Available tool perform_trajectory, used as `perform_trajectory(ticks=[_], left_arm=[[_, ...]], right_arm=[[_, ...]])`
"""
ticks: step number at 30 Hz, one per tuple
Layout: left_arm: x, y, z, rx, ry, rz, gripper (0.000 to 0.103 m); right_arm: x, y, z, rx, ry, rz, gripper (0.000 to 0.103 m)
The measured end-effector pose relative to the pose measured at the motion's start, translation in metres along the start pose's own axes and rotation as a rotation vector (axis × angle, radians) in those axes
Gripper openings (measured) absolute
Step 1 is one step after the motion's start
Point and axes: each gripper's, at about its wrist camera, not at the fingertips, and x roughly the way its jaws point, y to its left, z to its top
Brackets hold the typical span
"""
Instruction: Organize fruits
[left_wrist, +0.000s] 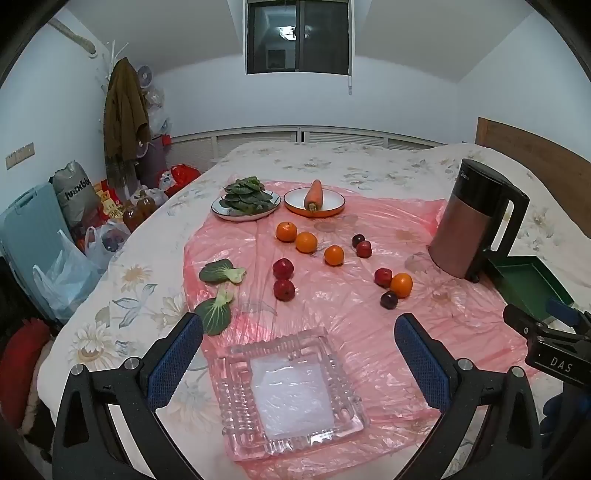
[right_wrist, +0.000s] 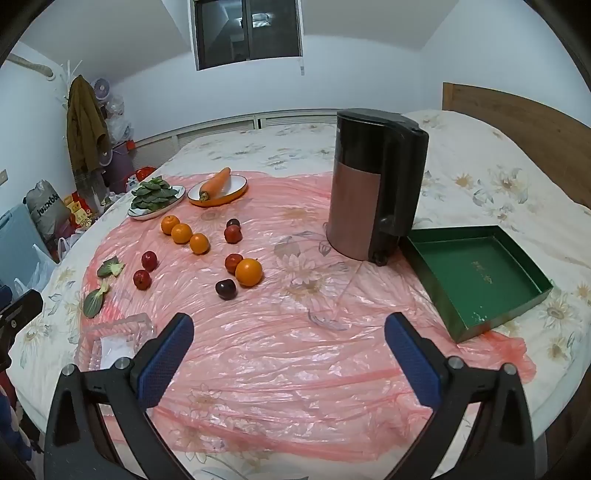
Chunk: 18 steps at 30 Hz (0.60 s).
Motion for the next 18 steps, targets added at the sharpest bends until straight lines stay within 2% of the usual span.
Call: perform_trajectory(ticks=[18], left_arm=[[0.0017,-0.0030,-0.0040,-0.008,0.010,-0.007,0.102]], right_arm=[[-0.0048,0.0020,0.0010,-0.002,-0.001,0.000,0.103]])
